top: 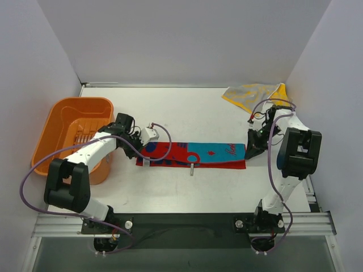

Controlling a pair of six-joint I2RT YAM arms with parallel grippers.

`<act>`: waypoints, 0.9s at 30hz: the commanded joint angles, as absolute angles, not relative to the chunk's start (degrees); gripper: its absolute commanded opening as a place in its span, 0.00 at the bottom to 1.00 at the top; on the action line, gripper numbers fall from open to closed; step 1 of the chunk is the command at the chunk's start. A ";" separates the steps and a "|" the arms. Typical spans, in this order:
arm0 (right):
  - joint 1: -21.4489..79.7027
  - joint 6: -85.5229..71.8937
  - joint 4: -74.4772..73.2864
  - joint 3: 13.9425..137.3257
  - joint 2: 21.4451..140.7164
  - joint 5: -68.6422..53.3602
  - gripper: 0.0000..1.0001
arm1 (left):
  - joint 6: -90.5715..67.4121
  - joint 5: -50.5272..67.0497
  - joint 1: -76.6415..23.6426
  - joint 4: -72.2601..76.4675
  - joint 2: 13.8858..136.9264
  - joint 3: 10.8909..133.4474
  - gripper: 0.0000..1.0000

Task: Roll the towels
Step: Fold the towel

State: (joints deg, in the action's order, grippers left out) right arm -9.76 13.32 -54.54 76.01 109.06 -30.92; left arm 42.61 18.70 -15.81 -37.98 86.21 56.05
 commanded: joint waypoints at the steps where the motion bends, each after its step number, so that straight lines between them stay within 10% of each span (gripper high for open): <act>1: -10.11 14.94 -60.12 76.03 106.00 -33.40 0.00 | 43.50 20.83 -14.85 -39.37 83.94 58.18 0.00; 22: -4.66 13.63 -56.34 74.00 116.80 -26.02 0.00 | 44.03 19.34 -14.59 -37.53 92.55 56.95 0.00; 27: -4.66 13.27 -58.09 76.19 116.73 -22.85 0.24 | 41.94 19.42 -14.50 -39.98 91.76 58.70 0.38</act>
